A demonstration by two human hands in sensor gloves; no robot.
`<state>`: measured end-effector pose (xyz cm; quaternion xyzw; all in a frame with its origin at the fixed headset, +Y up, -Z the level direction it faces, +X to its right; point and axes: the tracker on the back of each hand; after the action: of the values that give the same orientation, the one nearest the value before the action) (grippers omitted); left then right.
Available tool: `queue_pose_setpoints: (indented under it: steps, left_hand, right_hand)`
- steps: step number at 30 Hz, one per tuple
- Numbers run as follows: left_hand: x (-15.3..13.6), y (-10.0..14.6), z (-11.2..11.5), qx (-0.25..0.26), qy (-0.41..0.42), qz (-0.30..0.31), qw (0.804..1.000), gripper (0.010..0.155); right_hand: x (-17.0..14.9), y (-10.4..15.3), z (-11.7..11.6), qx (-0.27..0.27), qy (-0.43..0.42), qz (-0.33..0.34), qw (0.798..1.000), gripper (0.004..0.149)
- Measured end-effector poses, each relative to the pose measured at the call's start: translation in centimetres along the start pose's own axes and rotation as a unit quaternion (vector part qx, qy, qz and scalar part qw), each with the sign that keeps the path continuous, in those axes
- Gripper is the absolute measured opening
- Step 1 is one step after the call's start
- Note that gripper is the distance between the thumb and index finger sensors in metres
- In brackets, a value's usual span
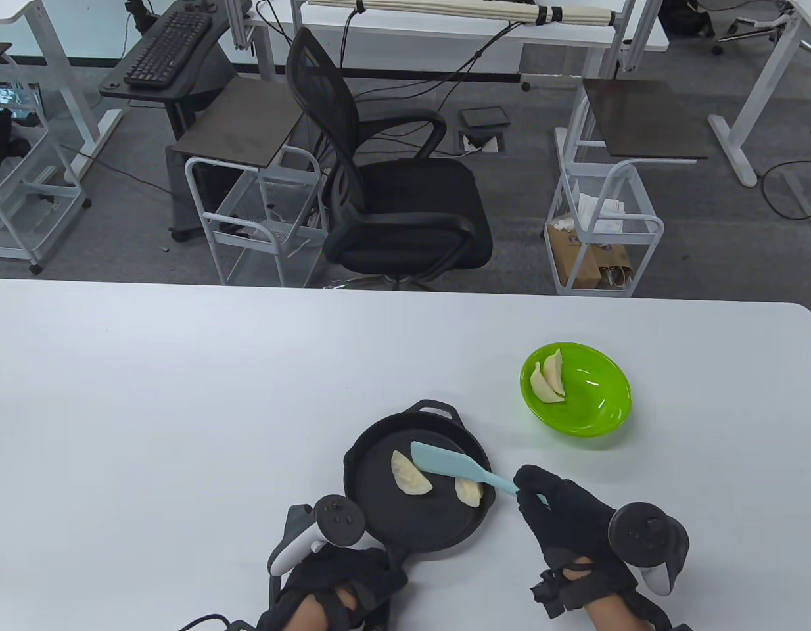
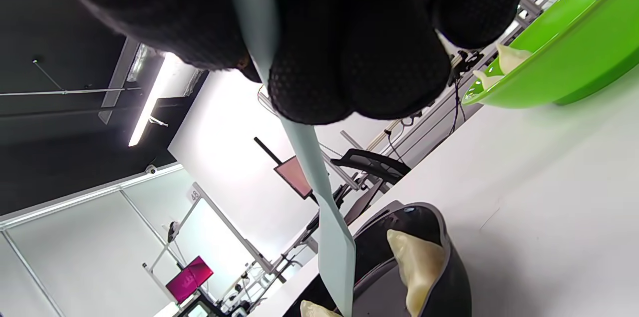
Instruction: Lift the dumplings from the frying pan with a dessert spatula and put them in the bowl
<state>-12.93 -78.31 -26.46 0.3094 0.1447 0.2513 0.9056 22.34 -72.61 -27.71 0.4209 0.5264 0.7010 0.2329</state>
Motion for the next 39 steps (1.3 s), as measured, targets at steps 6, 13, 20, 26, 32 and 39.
queue_pose_setpoints:
  steps: [6, 13, 20, 26, 32, 39]
  left_hand:
    - [0.0, 0.0, 0.0, 0.000, 0.000, 0.000, 1.000, 0.065]
    - [0.0, 0.0, 0.0, -0.001, 0.000, 0.001, 1.000, 0.065]
    - [0.0, 0.0, 0.0, -0.002, 0.000, 0.001, 1.000, 0.065]
    - [0.0, 0.0, 0.0, -0.003, 0.000, 0.001, 1.000, 0.064]
    - [0.0, 0.0, 0.0, -0.003, 0.000, 0.001, 1.000, 0.064]
    - [-0.1, 0.1, -0.1, -0.003, 0.001, 0.001, 1.000, 0.064]
  right_hand:
    - [0.0, 0.0, -0.1, 0.011, -0.006, 0.010, 1.000, 0.042]
    - [-0.1, -0.2, -1.0, 0.066, -0.035, 0.022, 0.997, 0.042]
    - [-0.4, -0.1, -1.6, 0.088, -0.072, 0.012, 0.993, 0.042]
    - [-2.3, 0.1, -2.9, 0.127, -0.132, -0.077, 0.980, 0.043]
    - [-4.3, 0.4, -4.6, 0.185, -0.184, -0.169, 0.950, 0.047]
    - [-5.5, 1.0, -6.1, 0.222, -0.232, -0.238, 0.917, 0.049]
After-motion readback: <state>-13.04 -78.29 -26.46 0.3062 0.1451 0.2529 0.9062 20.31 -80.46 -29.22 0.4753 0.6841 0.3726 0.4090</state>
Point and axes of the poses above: the tracker on the back of each hand, its own x axis roughly to the thumb side, its own y axis roughly from the fingertips to the wrist, z = x × y
